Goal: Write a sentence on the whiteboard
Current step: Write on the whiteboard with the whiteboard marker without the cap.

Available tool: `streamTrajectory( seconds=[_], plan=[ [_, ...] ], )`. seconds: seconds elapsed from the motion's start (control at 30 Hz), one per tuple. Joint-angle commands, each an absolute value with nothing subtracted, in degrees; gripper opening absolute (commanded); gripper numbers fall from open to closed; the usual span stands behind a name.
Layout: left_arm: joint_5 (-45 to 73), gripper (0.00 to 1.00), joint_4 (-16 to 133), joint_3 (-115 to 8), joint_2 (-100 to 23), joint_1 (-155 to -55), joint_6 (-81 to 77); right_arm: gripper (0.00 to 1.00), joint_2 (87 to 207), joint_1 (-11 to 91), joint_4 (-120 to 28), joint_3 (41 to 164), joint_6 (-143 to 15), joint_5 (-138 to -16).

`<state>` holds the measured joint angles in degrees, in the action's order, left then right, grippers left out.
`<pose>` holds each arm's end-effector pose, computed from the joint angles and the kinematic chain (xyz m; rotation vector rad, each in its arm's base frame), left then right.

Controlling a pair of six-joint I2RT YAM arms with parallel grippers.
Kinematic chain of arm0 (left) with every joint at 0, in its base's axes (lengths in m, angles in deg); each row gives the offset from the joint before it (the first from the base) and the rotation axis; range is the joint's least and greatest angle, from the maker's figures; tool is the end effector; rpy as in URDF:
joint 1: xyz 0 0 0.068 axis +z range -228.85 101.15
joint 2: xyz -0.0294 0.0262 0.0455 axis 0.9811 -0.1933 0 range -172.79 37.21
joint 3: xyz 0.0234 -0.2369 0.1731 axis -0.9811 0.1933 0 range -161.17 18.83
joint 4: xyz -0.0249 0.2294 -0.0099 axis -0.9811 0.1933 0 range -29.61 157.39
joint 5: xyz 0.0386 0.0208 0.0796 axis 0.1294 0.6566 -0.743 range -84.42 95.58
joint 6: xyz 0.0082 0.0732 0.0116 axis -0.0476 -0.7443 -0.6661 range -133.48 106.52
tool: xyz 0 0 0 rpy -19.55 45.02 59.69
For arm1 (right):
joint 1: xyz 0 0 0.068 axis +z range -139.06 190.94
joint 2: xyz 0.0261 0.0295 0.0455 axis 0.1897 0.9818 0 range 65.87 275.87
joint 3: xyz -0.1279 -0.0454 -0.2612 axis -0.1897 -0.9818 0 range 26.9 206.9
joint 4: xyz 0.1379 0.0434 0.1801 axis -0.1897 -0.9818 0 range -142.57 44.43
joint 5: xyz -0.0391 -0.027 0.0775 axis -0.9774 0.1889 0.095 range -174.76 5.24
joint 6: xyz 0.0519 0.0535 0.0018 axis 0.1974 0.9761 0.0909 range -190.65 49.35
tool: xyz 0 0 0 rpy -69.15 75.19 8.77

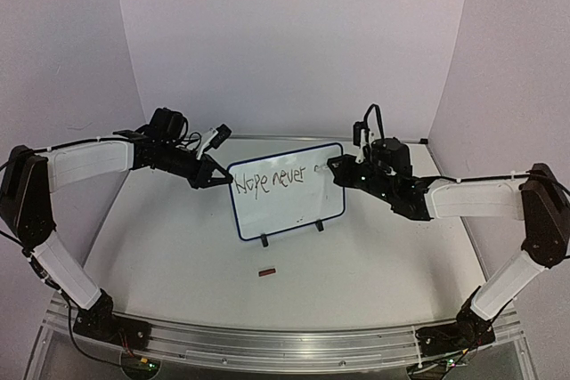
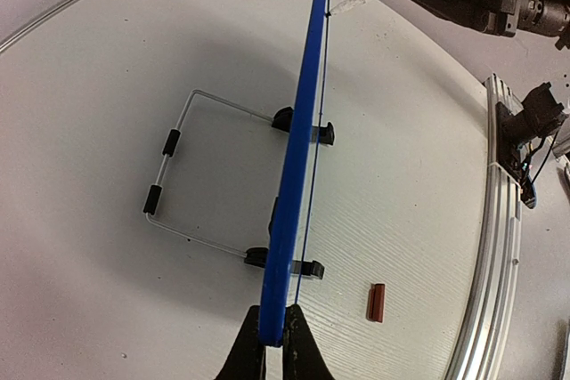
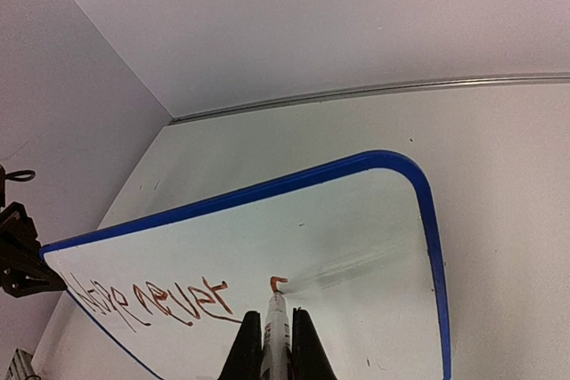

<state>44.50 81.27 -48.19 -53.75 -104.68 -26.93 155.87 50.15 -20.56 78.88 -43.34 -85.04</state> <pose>0.2801 -0.1791 0.2820 1.0820 2.0350 -0.9033 0.2770 0.2256 0.2856 -0.1908 1.8653 0.8140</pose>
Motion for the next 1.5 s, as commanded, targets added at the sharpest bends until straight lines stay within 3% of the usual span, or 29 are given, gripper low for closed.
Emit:
streamTrajectory(
  seconds=[0.0,0.97,1.47],
  plan=[
    [40.43,0.00,82.27,-48.40,-55.50,-105.09,-29.85,0.00,156.34,50.12,-21.93,78.99,-43.26,-86.59],
    [40.56,0.00,82.18,-48.41,-55.63,-105.08,-29.71,0.00,153.05,50.14,-21.93,82.19,-45.27,-87.98],
    [40.55,0.00,82.24,-48.40,-55.73,-105.11,-29.80,0.00,153.37,50.14,-23.06,78.08,-42.67,-88.41]
  ],
)
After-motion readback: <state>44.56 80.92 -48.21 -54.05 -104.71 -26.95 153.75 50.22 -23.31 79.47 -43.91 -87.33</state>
